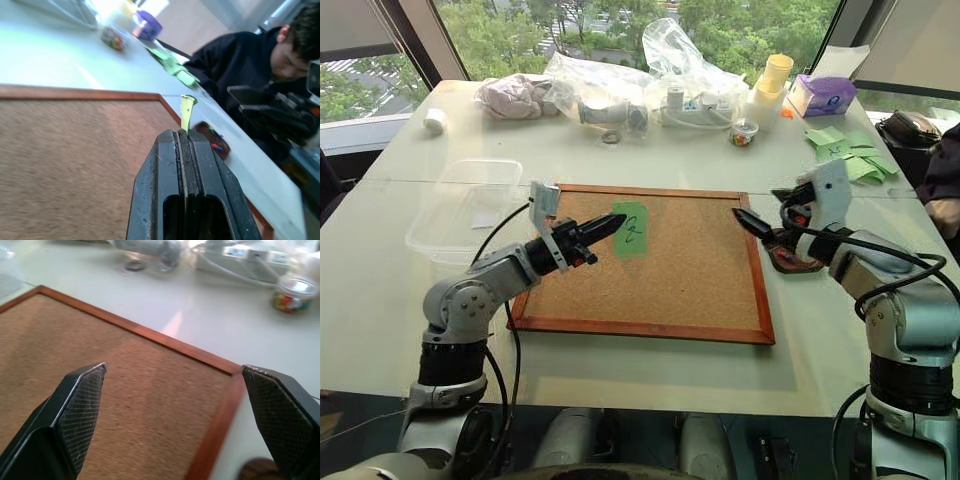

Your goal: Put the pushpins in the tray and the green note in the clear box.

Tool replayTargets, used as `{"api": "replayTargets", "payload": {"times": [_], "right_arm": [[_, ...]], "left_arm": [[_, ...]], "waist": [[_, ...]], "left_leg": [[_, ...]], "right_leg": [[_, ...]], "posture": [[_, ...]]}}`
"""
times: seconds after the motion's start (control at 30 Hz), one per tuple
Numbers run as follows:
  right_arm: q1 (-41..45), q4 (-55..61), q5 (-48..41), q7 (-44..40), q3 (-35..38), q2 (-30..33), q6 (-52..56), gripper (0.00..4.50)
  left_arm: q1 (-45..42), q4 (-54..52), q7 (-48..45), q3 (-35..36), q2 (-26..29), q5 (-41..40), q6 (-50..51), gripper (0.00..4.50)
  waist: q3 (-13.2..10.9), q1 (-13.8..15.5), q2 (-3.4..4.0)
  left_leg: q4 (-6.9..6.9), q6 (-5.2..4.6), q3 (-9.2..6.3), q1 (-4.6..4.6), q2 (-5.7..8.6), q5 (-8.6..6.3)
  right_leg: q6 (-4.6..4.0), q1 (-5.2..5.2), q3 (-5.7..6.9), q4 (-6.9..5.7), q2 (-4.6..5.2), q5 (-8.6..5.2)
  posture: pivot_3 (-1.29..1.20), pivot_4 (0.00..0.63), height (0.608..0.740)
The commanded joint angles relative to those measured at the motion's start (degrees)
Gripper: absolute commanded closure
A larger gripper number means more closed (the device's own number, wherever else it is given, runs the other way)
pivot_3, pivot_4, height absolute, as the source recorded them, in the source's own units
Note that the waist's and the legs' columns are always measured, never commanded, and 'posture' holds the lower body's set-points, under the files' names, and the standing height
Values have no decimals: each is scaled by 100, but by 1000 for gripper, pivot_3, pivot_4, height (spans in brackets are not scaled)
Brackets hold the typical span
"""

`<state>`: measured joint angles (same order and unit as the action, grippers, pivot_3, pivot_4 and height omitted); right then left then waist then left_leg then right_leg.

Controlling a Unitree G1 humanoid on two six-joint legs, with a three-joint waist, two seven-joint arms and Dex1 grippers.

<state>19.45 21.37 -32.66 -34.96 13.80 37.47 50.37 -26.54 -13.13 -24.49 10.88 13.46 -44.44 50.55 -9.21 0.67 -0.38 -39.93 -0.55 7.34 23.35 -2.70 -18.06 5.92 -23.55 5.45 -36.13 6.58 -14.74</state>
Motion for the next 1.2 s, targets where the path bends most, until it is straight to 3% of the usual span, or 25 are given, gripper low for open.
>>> {"api": "replayTargets", "payload": {"times": [0.03, 0.23, 0.53, 0.57, 0.6, 0.83, 1.0, 1.2], "right_arm": [[166, 422, -286, -400, -370, 95, -10, 51], [403, 260, -227, -752, -888, 73, -202, 51], [720, -292, 75, -944, -1241, 6, -601, 51], [733, -315, 84, -948, -1255, 4, -619, 0], [742, -331, 100, -951, -1268, 6, -641, 0], [675, -349, 163, -914, -1161, 63, -669, 0], [450, -287, 165, -886, -910, 223, -629, 0], [-59, -141, 20, -1046, -495, 610, -561, 0]], "left_arm": [[-406, -375, 892, 690, 136, 141, -348, 4500], [-546, -240, 2027, 1651, 710, 550, -567, 4500], [108, 508, 1936, 1999, 1377, 1011, -953, 4500], [148, 590, 1877, 1990, 1411, 1035, -983, 3798], [178, 670, 1811, 1977, 1441, 1049, -986, 3535], [127, 577, 1147, 1929, 1566, 528, -614, 41], [-23, 234, 679, 1713, 1668, 115, -385, 41], [370, -351, -465, 724, 1984, -92, -161, 41]], "waist": [[0, 2, 0], [-3, -19, -4], [-8, 19, -14], [-9, 18, -17], [-10, 12, -20], [-11, -17, -20], [-11, 5, -21], [-11, -7, -20]], "left_leg": [[-1, 0, -1, 0, 0, 0], [1, -2, -2, -1, 1, -1], [-1, -1, 10, 3, 2, -1], [-2, -1, 9, 4, 2, -1], [-3, -1, 10, 5, 3, -1], [-2, 1, 14, 4, -1, 0], [-3, 1, 14, 4, -1, 0], [-2, 1, 15, 3, 2, 0]], "right_leg": [[0, 1, 0, 0, 0, 0], [0, 0, 0, 0, 0, 0], [0, 1, 3, 0, 0, 0], [0, 1, 4, 0, 1, 0], [0, 2, 4, 0, 1, 0], [0, -2, 3, -2, -2, 0], [0, -1, 3, -1, -1, 0], [0, 0, 3, -1, 0, 0]], "posture": [[0, 150, 740], [0, 150, 740], [0, 150, 740], [0, 150, 740], [0, 150, 740], [0, 150, 740], [0, 150, 740], [0, 150, 740]]}}
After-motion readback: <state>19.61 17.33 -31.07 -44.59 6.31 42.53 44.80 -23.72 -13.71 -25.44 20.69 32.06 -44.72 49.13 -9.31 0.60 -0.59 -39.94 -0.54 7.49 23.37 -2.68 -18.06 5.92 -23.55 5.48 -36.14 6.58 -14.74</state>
